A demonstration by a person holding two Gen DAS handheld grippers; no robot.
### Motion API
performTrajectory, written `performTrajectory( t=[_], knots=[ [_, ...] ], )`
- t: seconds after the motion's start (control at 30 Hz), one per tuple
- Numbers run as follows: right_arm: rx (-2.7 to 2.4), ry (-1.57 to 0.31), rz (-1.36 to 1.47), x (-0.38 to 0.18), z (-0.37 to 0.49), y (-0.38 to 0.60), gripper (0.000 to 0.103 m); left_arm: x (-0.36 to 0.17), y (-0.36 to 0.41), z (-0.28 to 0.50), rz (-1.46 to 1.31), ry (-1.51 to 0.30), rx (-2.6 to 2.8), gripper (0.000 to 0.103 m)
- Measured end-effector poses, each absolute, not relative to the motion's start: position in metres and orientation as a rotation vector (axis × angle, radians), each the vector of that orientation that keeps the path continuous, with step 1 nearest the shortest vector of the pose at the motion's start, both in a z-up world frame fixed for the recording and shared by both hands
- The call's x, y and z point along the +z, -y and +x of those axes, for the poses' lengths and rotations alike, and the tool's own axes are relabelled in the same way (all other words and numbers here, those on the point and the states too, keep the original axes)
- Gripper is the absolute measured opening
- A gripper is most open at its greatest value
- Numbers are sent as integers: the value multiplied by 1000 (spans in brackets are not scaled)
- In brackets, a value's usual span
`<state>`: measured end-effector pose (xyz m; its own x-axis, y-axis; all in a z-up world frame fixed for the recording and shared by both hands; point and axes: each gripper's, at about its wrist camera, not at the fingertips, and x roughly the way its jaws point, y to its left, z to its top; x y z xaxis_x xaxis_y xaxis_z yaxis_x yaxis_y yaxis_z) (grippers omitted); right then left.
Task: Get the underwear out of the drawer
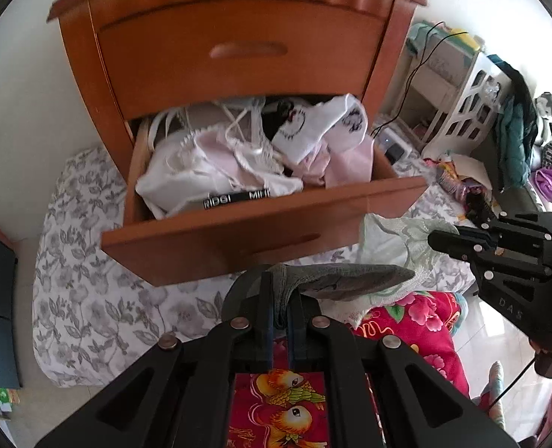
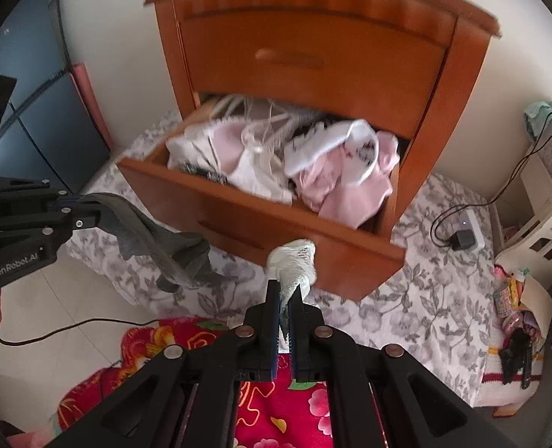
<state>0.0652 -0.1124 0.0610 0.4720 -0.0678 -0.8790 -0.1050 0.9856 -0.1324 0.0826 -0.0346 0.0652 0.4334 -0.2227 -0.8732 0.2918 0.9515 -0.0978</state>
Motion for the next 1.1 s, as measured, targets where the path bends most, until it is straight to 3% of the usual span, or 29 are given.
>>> performTrajectory(
  t=[0.2,0.27,0.33,0.37,0.47,0.53,0.57,0.6,0.67,0.77,0.9,1.03,1.1],
  knots=[
    [12,-1113,-182,45,72,112,5,54,36,93,38,-1120,-294,7],
    [25,-1125,-172,44,74,112,12,54,36,93,30,-1125,-295,15],
    [24,-1123,-168,45,74,112,24,55,35,93,28,-1118,-295,35],
    [19,-1119,-171,45,74,113,28,56,34,93,27,-1114,-295,38],
    [16,-1121,-172,46,74,113,28,58,31,94,19,-1112,-286,44],
    [14,-1127,-178,46,73,114,28,59,26,96,6,-1114,-263,62],
    [12,-1132,-180,45,73,114,31,59,24,97,-4,-1116,-249,66],
    [9,-1136,-180,45,73,114,37,60,22,97,-11,-1119,-240,69],
    [-3,-1138,-177,44,73,116,76,60,18,98,-21,-1123,-223,71],
    [-11,-1147,-177,43,74,117,78,56,11,99,-44,-1139,-184,84],
    [-16,-1158,-160,42,74,118,87,49,3,100,-77,-1162,-146,87],
    [-20,-1152,-166,42,73,118,103,43,-2,100,-73,-1162,-112,99],
    [-15,-1151,-166,43,72,118,103,41,-6,101,-88,-1172,-103,99]
  ],
)
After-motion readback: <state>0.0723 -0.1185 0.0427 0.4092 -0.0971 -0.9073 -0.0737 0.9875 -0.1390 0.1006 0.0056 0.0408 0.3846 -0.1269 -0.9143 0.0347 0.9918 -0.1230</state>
